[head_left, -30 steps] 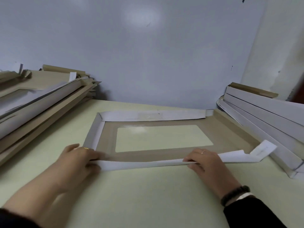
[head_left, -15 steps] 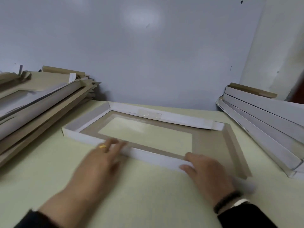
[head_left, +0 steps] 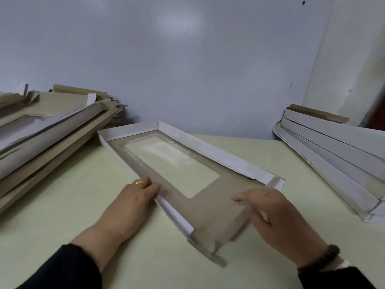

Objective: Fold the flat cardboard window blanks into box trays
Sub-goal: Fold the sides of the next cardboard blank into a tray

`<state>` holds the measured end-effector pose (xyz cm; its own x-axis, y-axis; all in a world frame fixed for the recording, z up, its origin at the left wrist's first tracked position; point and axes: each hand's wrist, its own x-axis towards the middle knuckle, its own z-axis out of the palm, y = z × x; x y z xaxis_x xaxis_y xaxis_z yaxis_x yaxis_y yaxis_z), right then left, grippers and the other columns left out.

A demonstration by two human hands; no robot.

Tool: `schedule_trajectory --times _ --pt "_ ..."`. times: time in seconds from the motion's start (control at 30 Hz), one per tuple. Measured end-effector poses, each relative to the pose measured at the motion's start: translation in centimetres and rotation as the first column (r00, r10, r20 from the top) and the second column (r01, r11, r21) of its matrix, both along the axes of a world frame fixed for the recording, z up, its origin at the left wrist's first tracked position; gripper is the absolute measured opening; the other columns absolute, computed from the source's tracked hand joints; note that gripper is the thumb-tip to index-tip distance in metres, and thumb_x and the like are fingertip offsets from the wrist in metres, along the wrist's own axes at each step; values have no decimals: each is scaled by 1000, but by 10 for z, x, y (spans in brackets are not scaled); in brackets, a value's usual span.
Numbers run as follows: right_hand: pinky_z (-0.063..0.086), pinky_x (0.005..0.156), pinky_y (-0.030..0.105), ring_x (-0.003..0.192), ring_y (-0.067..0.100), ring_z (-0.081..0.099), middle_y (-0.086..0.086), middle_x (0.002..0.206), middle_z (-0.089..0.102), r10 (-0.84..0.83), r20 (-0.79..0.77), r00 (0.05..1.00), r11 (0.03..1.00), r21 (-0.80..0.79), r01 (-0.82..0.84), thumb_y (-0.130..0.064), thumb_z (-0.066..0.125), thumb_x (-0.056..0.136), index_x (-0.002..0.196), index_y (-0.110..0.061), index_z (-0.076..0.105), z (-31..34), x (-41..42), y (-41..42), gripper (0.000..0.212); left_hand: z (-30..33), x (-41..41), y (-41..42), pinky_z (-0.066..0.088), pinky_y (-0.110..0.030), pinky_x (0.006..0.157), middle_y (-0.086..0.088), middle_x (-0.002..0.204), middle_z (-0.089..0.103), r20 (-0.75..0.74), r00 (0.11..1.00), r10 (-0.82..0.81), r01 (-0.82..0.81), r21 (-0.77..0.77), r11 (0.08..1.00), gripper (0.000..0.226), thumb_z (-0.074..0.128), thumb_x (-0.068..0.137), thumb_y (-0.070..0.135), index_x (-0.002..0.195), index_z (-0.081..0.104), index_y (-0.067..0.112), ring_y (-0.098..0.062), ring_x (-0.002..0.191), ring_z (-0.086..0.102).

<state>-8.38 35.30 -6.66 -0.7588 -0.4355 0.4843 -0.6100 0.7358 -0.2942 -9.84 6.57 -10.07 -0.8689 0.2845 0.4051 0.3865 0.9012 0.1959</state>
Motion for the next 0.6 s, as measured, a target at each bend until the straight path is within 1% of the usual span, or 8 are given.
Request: schedule_trajectory --times 0.07,0.17,0.27,0.33,0.4,0.47,0.53,0.6 --pt "26 95 4 106 -3 48 -23 107 56 31 170 985 999 30 -36 10 42 56 106 -30 61 -7 -8 16 66 2 -1 -10 31 -23 50 -3 72 45 31 999 32 -33 18 999 21 24 69 12 70 45 15 -19 58 37" --pt "15 103 10 119 -11 37 -34 120 40 -21 195 981 968 250 -29 3 47 68 121 -42 47 -23 -15 27 69 -4 -7 -22 33 -15 57 -1 87 49 84 989 119 -127 94 987 29 38 67 -11 77 45 16 -24 68 45" --pt "36 74 15 87 7 62 -17 97 65 -54 124 991 949 315 13 -6 64 61 97 -30 69 -20 -9 8 44 -3 -7 -22 40 -27 85 -8 128 51 101 970 223 -236 146 961 38 44 76 -18 100 63 5 -30 109 54" --pt "45 57 21 64 14 62 -11 72 65 -38 -18 999 939 342 42 -10 49 61 75 -26 70 -23 -1 -10 30 10 -1 -17 39 -35 96 -14 138 44 59 957 283 -289 174 941 43 46 80 -16 114 63 3 -36 119 50" --pt "46 49 18 56 15 58 -5 64 62 -47 -102 994 919 386 83 -12 34 62 72 -22 69 -28 4 -29 38 22 11 -7 41 -37 92 -17 131 51 -78 961 267 -245 211 946 33 50 85 -7 113 65 5 -37 112 54" --pt "43 48 18 53 16 54 -4 61 58 -40 -140 989 895 436 98 -11 35 60 74 -21 69 -30 7 -46 38 32 29 13 41 -30 91 -11 125 56 -153 977 149 -118 195 974 27 46 93 17 110 66 11 -29 109 58" --pt "40 49 19 54 14 53 -5 60 56 -46 -137 989 875 472 106 -15 47 55 75 -23 69 -29 9 -58 31 31 44 39 45 -27 91 -3 126 58 -78 997 7 0 90 996 49 25 96 43 113 65 20 -21 112 57" --pt "42 55 21 60 12 57 -7 65 60 -14 -121 993 877 476 70 -21 44 59 75 -23 71 -31 8 -63 31 20 50 57 52 -25 81 2 119 64 14 998 -56 57 -133 989 66 9 95 53 112 66 24 -17 109 61"
